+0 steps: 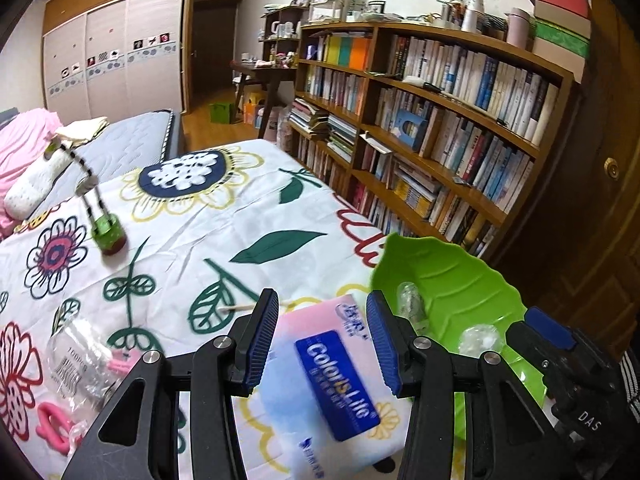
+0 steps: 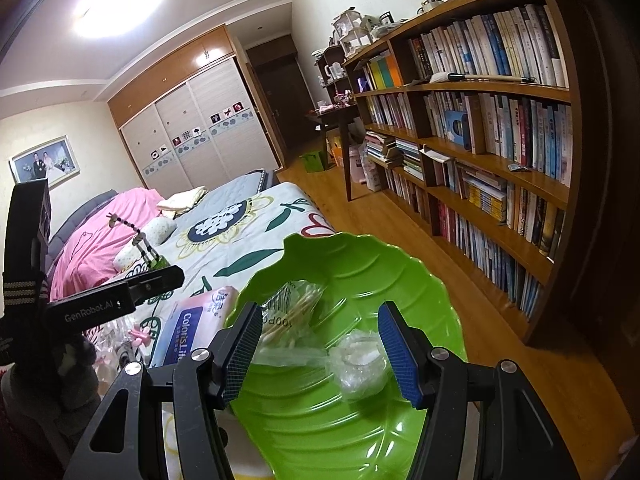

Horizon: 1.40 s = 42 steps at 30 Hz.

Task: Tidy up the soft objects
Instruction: 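Move both tools back toward the remaining items on the bed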

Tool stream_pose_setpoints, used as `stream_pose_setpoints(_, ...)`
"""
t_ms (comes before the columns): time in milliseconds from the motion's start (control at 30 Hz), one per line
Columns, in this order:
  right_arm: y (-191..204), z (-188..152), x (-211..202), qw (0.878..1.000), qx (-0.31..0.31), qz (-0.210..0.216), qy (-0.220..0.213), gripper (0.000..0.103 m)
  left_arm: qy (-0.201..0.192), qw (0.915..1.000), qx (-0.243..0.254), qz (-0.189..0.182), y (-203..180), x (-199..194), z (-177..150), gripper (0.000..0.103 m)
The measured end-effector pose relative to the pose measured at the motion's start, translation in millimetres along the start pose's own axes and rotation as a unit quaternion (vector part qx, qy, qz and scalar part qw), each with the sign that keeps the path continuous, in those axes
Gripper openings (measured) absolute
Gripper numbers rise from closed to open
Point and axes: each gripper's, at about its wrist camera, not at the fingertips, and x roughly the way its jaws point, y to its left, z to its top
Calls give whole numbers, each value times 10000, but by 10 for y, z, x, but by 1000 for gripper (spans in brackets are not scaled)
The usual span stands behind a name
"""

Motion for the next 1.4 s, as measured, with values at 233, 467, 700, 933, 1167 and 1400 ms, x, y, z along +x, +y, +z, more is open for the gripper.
stream_pose_setpoints(233, 100, -45, -10, 9997, -193, 150, 46, 64, -88, 9992, -139, 356, 166, -152, -114, 55)
stream_pose_setpoints(467, 255, -99, -37, 9987, -411, 297, 55, 64, -140, 9976, -51, 684, 264, -277, -247, 57)
stream_pose_setpoints(700, 436, -184, -59, 9971, -643, 366, 149, 65, -229, 9959, -30, 875, 347, -439, -319, 59)
stream_pose_setpoints(933, 675, -327, -77, 9935, -951, 529, 322, 67, -292, 9938, -54, 1068, 474, -573, -425, 64)
stream_pose_setpoints(1167, 940, -511, -67, 9869, -1286, 785, 574, 68, -307, 9921, -163, 1208, 656, -677, -540, 75)
stream_pose_setpoints(1400, 1145, -660, -51, 9807, -1473, 997, 806, 70, -359, 9904, -369, 1284, 900, -839, -635, 78)
